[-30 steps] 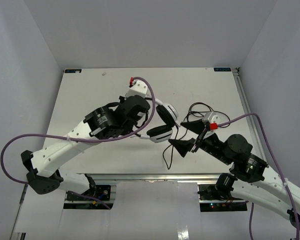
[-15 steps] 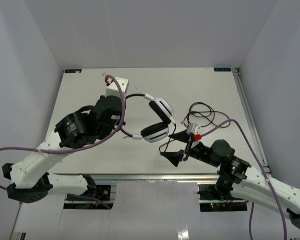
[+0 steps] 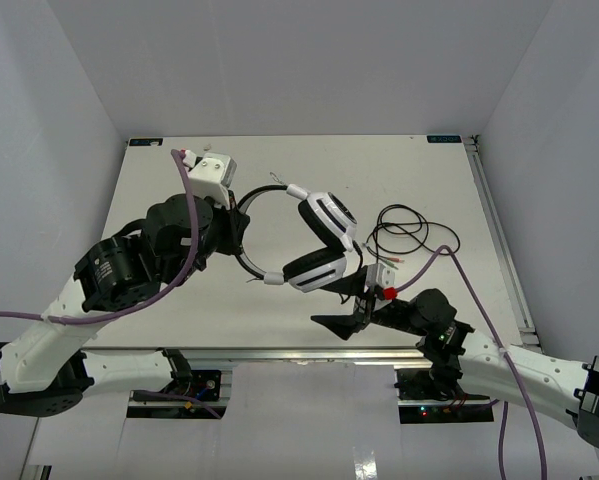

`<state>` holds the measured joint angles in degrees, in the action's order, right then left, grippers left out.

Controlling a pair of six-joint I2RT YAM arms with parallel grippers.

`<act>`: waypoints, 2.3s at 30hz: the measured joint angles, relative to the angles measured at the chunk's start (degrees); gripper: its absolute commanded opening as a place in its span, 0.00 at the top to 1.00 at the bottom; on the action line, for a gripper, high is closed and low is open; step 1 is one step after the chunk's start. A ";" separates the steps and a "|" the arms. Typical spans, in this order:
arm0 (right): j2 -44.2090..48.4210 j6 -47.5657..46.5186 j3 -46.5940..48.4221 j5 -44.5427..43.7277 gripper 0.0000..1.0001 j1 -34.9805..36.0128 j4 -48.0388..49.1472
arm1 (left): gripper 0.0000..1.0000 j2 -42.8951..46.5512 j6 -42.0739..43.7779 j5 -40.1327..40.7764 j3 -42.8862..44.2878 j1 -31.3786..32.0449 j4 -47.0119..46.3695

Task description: Wrap the headphones

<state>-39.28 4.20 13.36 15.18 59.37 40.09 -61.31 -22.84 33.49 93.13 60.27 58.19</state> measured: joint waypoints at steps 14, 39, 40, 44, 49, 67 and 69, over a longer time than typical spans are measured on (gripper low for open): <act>-8.87 1.64 -5.31 4.79 0.41 0.00 18.14 | 1.00 6.98 -2.29 -8.52 -5.44 0.00 -7.75; -14.53 -0.63 -0.95 -2.15 0.92 0.00 18.77 | 1.00 10.37 -4.61 -47.64 -16.51 -0.07 -20.46; -14.52 -0.96 -0.23 -2.82 0.92 0.00 17.89 | 1.00 10.17 -4.53 -49.43 -17.47 -0.07 -20.98; -14.74 -2.18 2.75 -5.97 0.92 -0.06 13.68 | 1.00 7.93 -3.24 -56.69 -20.03 -0.07 -22.43; -14.48 -3.05 7.11 -9.69 0.92 -2.75 7.16 | 1.00 5.47 0.13 -60.78 -22.45 -0.08 -21.23; -8.98 -3.30 28.75 -16.97 0.92 -16.52 -36.66 | 1.00 -13.94 7.22 -16.92 -19.01 0.11 -1.09; -9.49 -3.18 29.88 -17.23 0.92 -16.57 -40.41 | 1.00 -17.28 6.38 -9.78 -19.01 -0.10 -0.06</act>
<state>-48.77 1.02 43.24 -2.04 42.81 -0.32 -78.59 -16.46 23.71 74.13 60.17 58.13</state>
